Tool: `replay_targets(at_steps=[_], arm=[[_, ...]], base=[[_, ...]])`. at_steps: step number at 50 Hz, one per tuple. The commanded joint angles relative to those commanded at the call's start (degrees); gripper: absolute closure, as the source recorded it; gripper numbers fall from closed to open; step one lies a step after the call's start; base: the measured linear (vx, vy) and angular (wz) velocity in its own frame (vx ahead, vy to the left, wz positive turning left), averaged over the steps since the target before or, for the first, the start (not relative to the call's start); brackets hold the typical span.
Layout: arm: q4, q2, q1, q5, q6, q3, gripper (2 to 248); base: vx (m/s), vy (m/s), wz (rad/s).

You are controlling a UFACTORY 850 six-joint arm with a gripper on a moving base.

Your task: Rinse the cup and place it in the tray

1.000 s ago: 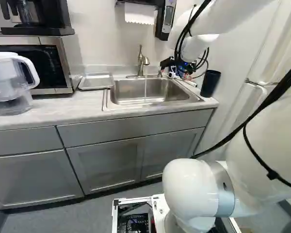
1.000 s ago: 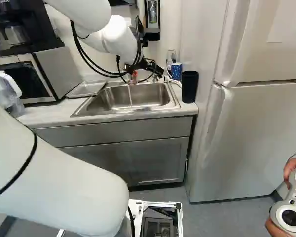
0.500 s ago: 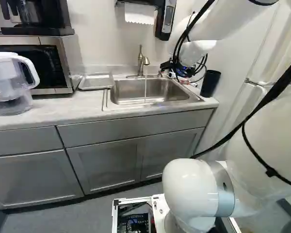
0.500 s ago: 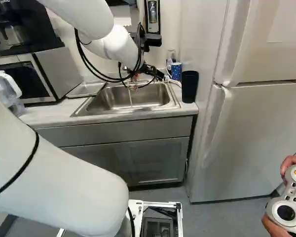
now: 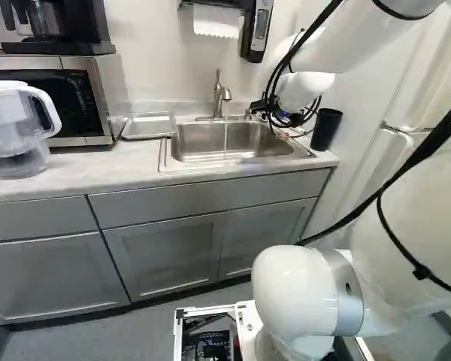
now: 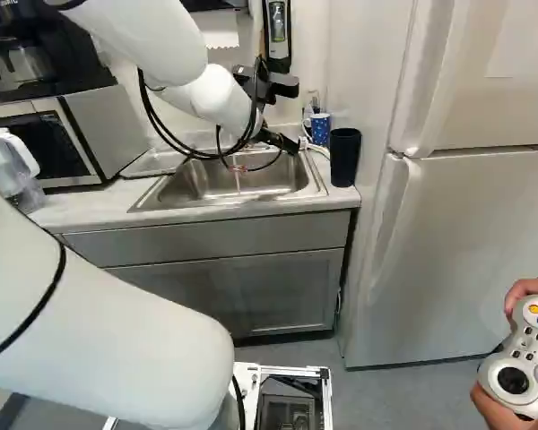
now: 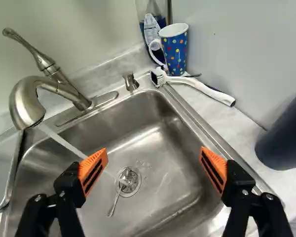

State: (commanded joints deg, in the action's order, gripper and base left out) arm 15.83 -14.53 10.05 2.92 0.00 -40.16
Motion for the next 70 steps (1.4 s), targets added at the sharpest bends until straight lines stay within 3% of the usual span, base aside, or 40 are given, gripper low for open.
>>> replay_targets(at_steps=[28, 70], arm=[[8.2, 0.3, 1.4, 6.5, 0.0, 3.4, 3], [5.8, 2.5, 3.5, 17.9, 0.0, 6.8, 3]], base=[[0.0, 0.0, 0.0], [0.0, 0.0, 0.0]])
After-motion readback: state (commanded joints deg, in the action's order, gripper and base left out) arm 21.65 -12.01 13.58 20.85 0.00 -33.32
